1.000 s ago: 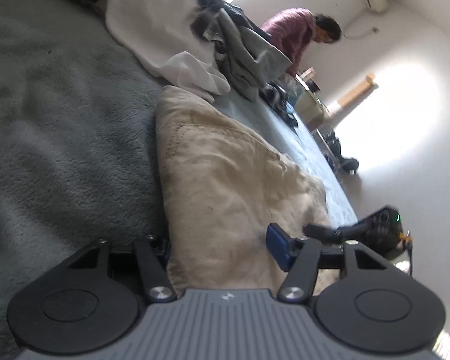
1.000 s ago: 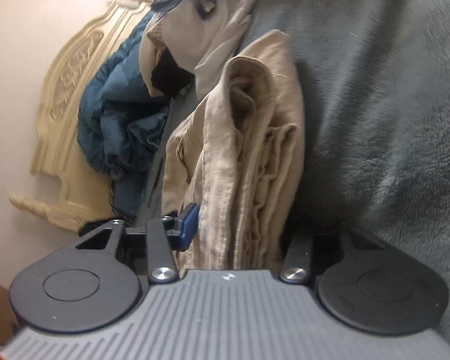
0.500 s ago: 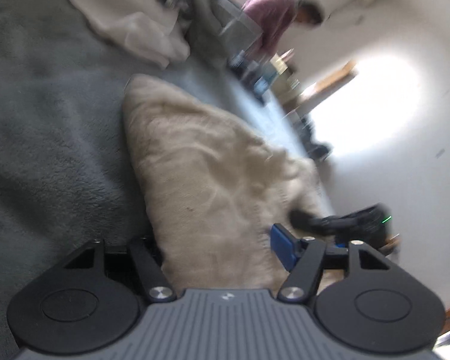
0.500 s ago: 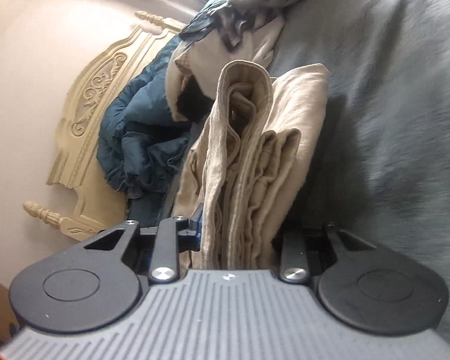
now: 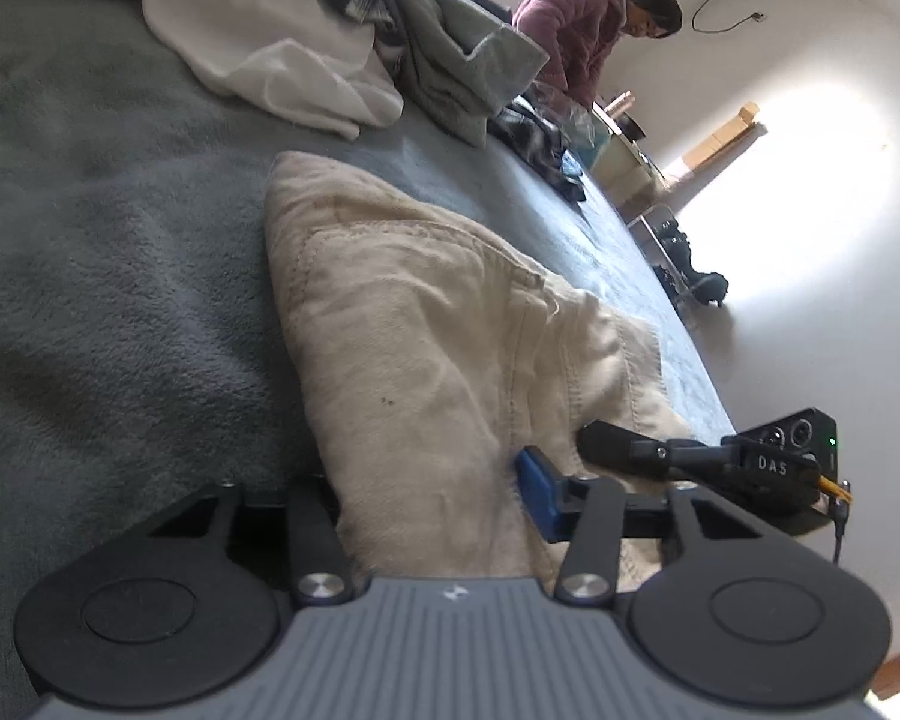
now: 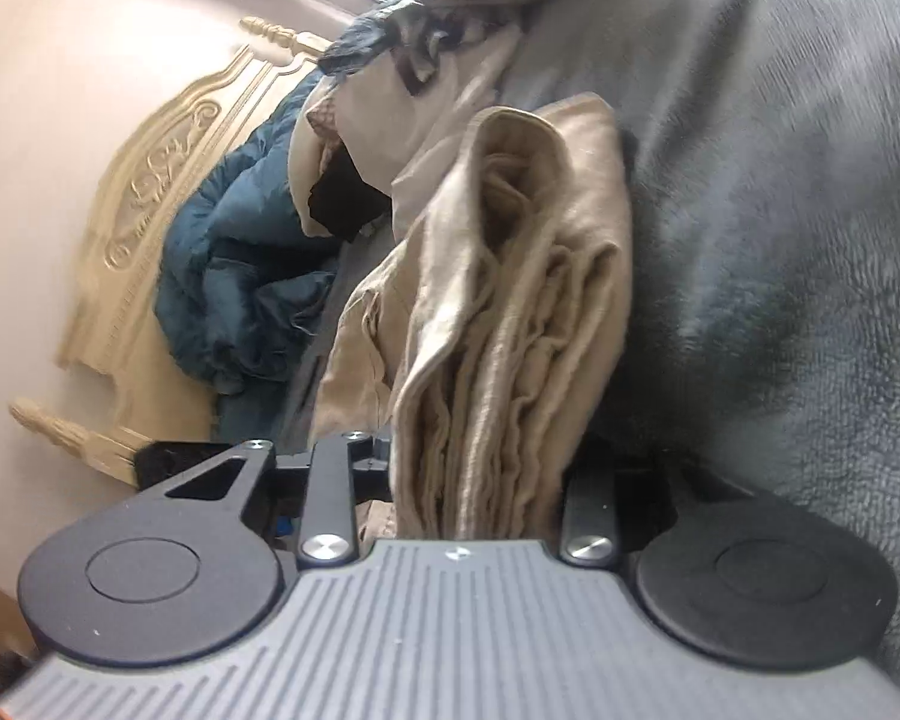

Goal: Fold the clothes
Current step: 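Close both grippers on the folded trouser bundle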

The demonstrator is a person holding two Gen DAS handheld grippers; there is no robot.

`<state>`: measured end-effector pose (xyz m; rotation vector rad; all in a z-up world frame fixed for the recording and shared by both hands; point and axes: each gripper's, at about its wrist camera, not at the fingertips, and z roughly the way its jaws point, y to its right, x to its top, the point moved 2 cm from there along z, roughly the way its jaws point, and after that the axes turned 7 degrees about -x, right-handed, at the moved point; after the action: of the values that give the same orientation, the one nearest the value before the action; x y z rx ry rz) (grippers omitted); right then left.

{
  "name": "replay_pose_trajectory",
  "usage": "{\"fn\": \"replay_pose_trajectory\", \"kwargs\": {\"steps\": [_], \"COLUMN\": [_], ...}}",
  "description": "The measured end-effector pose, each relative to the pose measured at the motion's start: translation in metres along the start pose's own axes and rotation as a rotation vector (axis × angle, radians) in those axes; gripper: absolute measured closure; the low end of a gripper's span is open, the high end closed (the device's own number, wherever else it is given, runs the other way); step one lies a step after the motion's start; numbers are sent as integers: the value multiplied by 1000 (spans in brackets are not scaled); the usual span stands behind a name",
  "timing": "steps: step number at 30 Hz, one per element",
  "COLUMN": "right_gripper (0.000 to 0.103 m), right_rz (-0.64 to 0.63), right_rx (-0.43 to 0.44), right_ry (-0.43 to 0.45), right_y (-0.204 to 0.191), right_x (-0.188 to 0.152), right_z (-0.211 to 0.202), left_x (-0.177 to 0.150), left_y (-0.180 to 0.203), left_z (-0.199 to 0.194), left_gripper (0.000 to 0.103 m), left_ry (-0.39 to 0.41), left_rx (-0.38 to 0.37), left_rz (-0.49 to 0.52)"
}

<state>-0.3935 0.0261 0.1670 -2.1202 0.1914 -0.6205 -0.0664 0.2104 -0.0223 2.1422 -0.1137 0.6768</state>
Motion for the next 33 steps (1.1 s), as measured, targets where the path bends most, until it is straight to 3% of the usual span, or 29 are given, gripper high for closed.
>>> {"fn": "replay_pose_trajectory", "kwargs": {"steps": [6,21,33], "right_gripper": [75,75,75], "right_rz": [-65,-72,-127], "right_rx": [-27,-42,-41], "right_ry": [54,179,321], "right_y": [-13,-16,-17], "right_x": [-5,-10,-12], "right_z": [-8,-45,-100], "left_x": [2,8,7], "left_y": [20,61,121], "left_z": [-2,14,29], "left_gripper": [65,67,68], "left_ry": [19,-3,3], "left_rx": [52,-15,-51], "left_rz": [41,82,166]}}
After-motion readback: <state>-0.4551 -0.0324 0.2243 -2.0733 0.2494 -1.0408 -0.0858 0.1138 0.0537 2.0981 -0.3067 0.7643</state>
